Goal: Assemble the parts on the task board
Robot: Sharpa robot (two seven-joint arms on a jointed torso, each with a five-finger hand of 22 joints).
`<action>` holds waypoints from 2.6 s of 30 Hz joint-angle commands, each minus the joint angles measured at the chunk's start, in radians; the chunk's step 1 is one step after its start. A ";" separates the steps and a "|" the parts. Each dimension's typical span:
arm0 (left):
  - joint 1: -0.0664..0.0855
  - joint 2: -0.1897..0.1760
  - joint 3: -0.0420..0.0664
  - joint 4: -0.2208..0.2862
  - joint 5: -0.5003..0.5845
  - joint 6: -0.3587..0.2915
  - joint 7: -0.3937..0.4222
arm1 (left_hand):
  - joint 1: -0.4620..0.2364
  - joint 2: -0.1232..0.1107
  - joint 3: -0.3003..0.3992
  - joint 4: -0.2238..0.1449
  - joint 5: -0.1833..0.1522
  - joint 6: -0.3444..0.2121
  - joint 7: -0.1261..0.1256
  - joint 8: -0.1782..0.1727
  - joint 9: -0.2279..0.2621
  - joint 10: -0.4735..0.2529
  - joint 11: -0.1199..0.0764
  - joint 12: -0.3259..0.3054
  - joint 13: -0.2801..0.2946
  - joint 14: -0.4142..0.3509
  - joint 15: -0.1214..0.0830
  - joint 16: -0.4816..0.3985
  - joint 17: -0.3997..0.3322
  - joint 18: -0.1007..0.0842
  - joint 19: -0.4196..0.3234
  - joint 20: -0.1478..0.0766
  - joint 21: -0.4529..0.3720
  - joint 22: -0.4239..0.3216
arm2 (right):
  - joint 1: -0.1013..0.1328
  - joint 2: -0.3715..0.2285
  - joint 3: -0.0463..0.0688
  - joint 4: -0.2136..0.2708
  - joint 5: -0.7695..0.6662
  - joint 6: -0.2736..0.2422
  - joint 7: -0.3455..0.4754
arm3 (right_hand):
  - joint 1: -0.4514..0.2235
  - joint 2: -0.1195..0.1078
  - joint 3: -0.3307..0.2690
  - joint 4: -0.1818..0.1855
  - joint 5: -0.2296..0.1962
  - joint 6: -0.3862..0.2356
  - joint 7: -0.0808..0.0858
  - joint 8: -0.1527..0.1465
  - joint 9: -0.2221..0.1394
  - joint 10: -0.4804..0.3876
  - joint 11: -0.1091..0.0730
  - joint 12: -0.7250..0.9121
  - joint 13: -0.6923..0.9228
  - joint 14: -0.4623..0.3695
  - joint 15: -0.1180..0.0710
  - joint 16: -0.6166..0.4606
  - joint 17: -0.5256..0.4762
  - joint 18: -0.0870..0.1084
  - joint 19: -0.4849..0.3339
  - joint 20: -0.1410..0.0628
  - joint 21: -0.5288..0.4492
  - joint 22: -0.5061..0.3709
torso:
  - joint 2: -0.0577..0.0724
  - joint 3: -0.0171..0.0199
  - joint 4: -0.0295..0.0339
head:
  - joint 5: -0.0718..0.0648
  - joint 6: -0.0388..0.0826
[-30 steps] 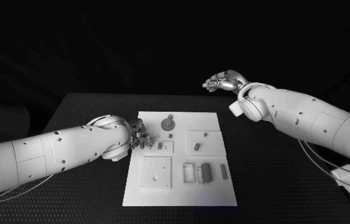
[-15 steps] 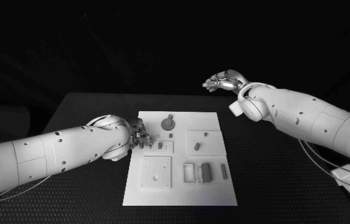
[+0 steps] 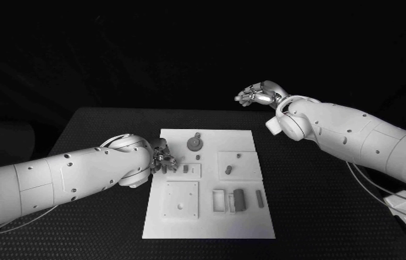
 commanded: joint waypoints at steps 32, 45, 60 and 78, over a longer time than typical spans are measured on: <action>-0.004 -0.007 0.000 0.012 -0.032 0.032 -0.015 | -0.010 0.014 0.008 -0.018 0.022 0.010 0.000 0.003 0.031 0.017 -0.014 0.006 0.007 -0.003 -0.008 0.013 -0.009 0.037 -0.005 -0.010 0.015 0.024 | 0.000 -0.002 0.001 0.003 0.002 0.013 0.004 | -0.011 -0.003 -0.002 0.000 0.001 -0.009 0.009 0.006 -0.002 0.005 0.000 0.001 -0.004 -0.001 0.008 -0.008 0.002 -0.013 -0.007 0.003 -0.008 0.002 | 0.000 -0.0005 0.0003 | 0.001 -0.004; -0.004 -0.001 0.000 0.021 -0.050 0.041 -0.006 | -0.035 0.002 0.011 -0.028 0.108 0.029 -0.009 0.010 0.038 0.031 -0.022 0.020 0.021 0.006 -0.014 0.042 -0.019 0.039 0.003 -0.016 0.040 0.024 | 0.000 -0.002 0.001 0.002 0.002 0.017 0.003 | -0.012 -0.004 -0.002 0.000 0.001 -0.009 0.010 0.006 -0.002 0.005 0.000 0.001 -0.005 -0.001 0.008 -0.008 0.003 -0.013 -0.007 0.003 -0.008 0.002 | 0.000 -0.0001 -0.0008 | 0.001 -0.004; -0.004 0.011 0.000 0.010 -0.072 0.052 -0.010 | -0.032 0.003 0.015 -0.033 0.113 0.032 -0.010 0.012 0.039 0.032 -0.024 0.024 0.023 0.007 -0.015 0.049 -0.021 0.040 0.005 -0.018 0.047 0.025 | 0.000 -0.003 0.001 0.005 0.003 0.018 0.003 | -0.012 -0.003 -0.002 0.000 0.001 -0.009 0.010 0.006 -0.003 0.005 0.000 0.001 -0.007 -0.002 0.008 -0.009 0.004 -0.013 -0.007 0.003 -0.009 0.003 | 0.000 0.0004 -0.0006 | 0.001 -0.005; -0.004 0.010 0.000 0.005 -0.097 0.076 -0.016 | -0.048 0.007 0.018 -0.051 0.198 0.045 -0.019 0.027 0.051 0.039 -0.032 0.053 0.039 0.011 -0.024 0.090 -0.030 0.040 0.009 -0.026 0.086 0.025 | 0.000 -0.004 0.001 0.005 0.003 0.019 0.003 | -0.012 -0.003 -0.002 0.000 0.001 -0.009 0.010 0.007 -0.003 0.006 0.000 0.002 -0.009 -0.002 0.008 -0.010 0.004 -0.013 -0.007 0.003 -0.010 0.003 | 0.000 -0.0006 -0.0005 | 0.000 -0.005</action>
